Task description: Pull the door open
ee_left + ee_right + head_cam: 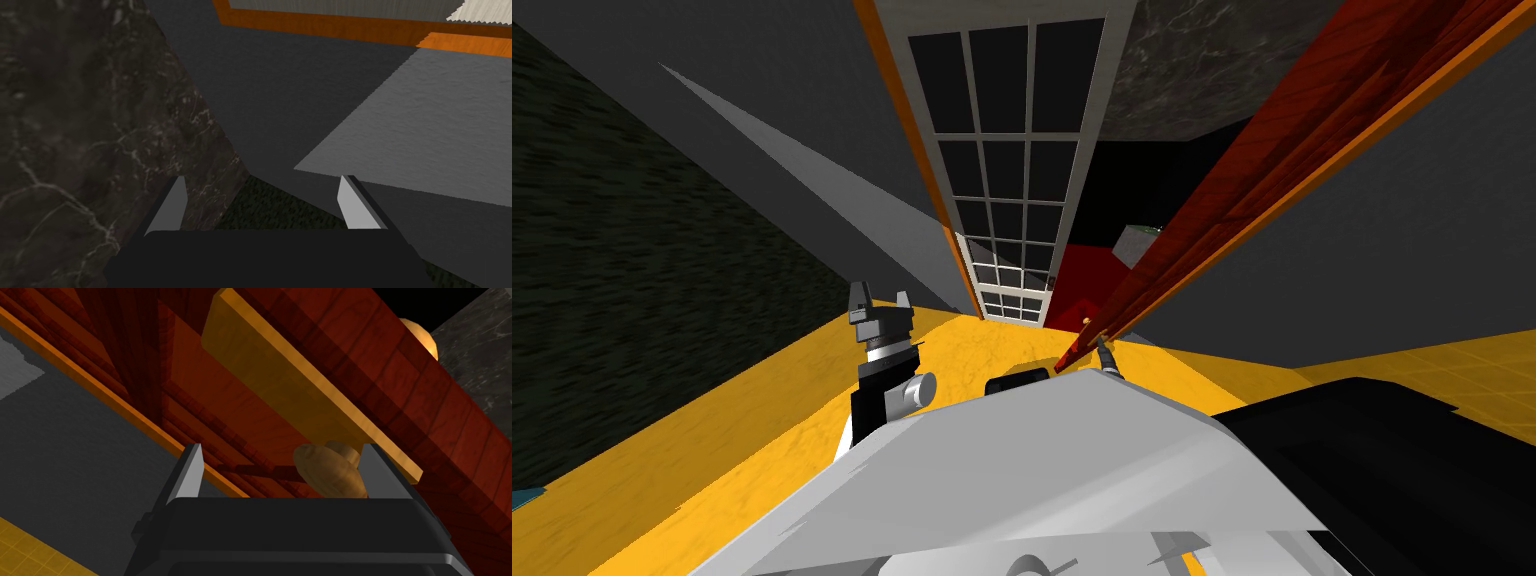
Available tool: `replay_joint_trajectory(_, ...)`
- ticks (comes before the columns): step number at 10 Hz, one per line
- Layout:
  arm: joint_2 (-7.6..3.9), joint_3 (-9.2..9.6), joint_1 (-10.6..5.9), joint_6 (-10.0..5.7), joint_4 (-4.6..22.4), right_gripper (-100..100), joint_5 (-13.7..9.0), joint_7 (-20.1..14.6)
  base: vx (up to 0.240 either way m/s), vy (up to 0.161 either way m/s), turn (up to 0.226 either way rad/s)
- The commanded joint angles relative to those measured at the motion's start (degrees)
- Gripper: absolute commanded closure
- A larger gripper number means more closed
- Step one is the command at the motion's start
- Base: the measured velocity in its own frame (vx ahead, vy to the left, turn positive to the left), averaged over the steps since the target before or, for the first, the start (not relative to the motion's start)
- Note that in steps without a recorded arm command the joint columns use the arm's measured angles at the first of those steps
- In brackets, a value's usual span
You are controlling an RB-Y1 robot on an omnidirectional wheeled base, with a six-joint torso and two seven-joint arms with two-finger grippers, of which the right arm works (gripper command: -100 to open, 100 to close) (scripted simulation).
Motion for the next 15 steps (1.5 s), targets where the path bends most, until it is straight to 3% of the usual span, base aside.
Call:
replay_joint_trajectory(1, -0.78, -1.02, -0.18, 0.64, 0.49, 100, -1.36, -2.28, -0.007, 0.001, 0.023)
replay_joint_trajectory(8, -1.12, -0.35, -0.48, 0.52, 0.84, 100, -2.46, -6.28, -0.011, -0.005, 0.018)
replay_joint_trajectory(10, -1.35, 0.09, -0.68, 0.44, 1.07, 100, -3.19, -8.94, -0.014, -0.002, 0.026)
replay_joint_trajectory(15, -1.46, 0.31, -0.78, 0.4, 1.19, 100, -3.55, -10.27, -0.006, -0.002, 0.014)
